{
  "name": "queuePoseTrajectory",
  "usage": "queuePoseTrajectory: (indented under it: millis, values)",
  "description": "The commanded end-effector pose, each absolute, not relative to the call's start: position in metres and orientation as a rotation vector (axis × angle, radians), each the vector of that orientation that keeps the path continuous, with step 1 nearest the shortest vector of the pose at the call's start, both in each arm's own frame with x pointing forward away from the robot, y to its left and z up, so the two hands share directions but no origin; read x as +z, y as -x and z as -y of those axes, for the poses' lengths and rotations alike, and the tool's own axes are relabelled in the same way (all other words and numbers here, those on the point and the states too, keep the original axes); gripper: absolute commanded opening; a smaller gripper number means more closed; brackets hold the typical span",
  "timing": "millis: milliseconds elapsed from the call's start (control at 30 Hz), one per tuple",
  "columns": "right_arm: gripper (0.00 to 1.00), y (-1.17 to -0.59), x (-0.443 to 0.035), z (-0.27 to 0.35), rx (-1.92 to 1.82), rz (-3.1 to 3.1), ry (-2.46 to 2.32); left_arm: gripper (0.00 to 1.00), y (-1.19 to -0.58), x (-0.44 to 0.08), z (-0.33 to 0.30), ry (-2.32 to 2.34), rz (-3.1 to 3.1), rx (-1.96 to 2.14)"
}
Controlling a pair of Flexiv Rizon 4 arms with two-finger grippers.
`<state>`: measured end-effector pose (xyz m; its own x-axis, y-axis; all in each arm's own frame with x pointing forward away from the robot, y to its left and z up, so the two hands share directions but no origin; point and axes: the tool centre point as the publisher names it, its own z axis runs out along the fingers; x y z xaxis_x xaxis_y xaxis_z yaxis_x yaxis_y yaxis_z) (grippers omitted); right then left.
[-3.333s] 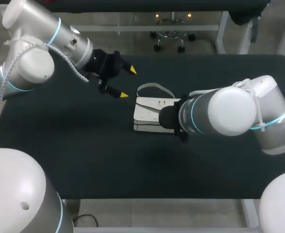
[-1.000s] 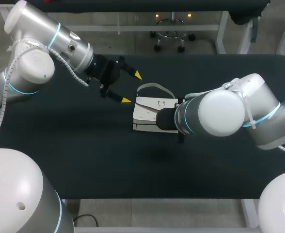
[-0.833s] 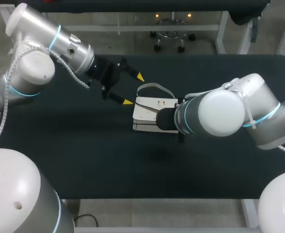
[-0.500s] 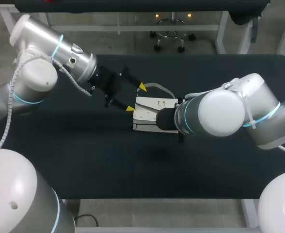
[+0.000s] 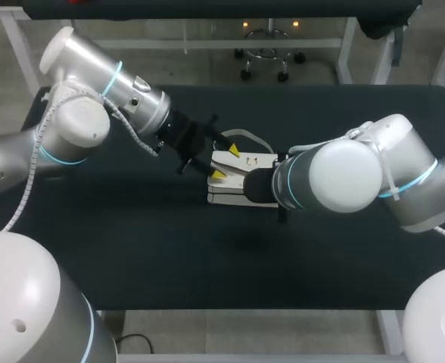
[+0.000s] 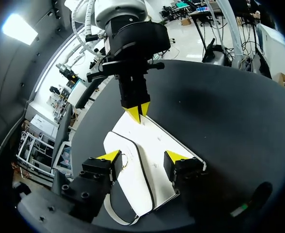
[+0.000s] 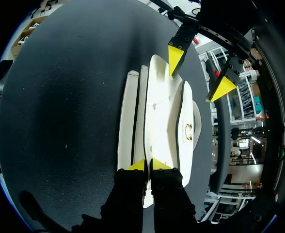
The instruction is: Pick up the bag, open it, inspect its contents, close it, and place it on the opposite side
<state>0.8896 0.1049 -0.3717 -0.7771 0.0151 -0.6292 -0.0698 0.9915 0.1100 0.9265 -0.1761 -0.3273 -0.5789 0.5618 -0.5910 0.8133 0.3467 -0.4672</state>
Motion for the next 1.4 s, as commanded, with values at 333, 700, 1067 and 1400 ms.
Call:
queuePoseTrajectory:
  millis: [333,700,1067,1400]
  values:
    - [0.0,-0.887,-0.376,-0.102,0.18,-2.265,0.027,0.43,-0.932,-0.35,0.189,-1.234,-2.247,-1.091]
    - [0.0,-0.887,-0.376,-0.102,0.18,-2.265,0.027,0.3,-0.938,-0.354,0.193,-1.199,-2.208,-1.06]
    - [0.0,-0.887,-0.376,-0.102,0.18,-2.265,0.027,0.23,-0.945,-0.356,0.197,-1.155,-2.167,-1.017]
    - [0.0,-0.887,-0.376,-0.102,0.18,-2.265,0.027,0.0,-0.955,-0.35,0.199,-1.09,-2.15,-0.995]
